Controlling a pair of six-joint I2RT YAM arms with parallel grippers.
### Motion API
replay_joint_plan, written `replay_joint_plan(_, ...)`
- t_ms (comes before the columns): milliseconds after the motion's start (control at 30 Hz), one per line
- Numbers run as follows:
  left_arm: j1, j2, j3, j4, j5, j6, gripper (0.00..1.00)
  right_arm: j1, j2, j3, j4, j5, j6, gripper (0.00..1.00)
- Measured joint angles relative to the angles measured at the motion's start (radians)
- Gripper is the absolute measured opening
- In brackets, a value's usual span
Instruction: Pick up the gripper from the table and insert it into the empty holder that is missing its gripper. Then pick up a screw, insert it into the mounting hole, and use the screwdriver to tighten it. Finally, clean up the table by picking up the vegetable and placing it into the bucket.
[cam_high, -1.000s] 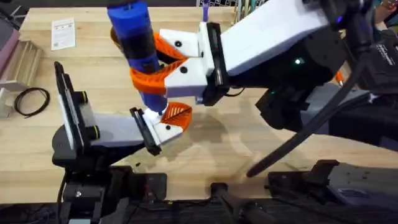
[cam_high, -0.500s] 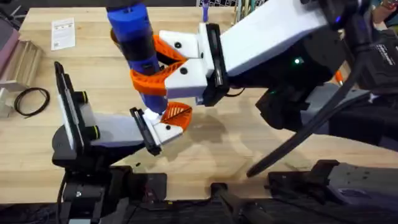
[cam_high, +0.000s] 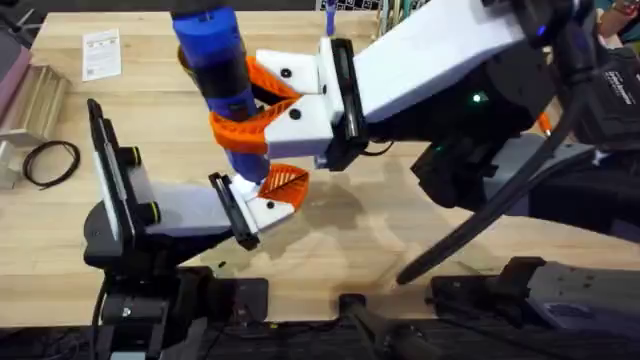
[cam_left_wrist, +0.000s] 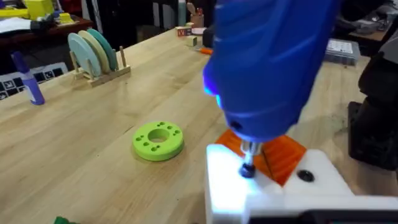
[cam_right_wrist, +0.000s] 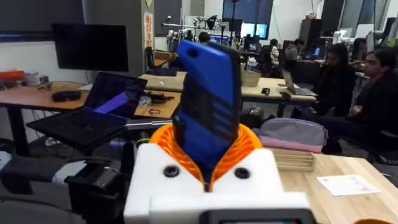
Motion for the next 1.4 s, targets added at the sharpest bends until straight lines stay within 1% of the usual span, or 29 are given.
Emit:
replay_joint_plan(633, 0.000, 0.000, 0.000, 0.000, 0.001, 0.000, 0.004, 0.000, 0.000, 0.000, -0.030, 0.000, -0.004, 0.024)
replay_joint_plan(1400, 0.000, 0.000, 0.000, 0.000, 0.004, 0.000, 0.004, 0.000, 0.000, 0.000, -0.025, -0.003, -0.004, 0.024)
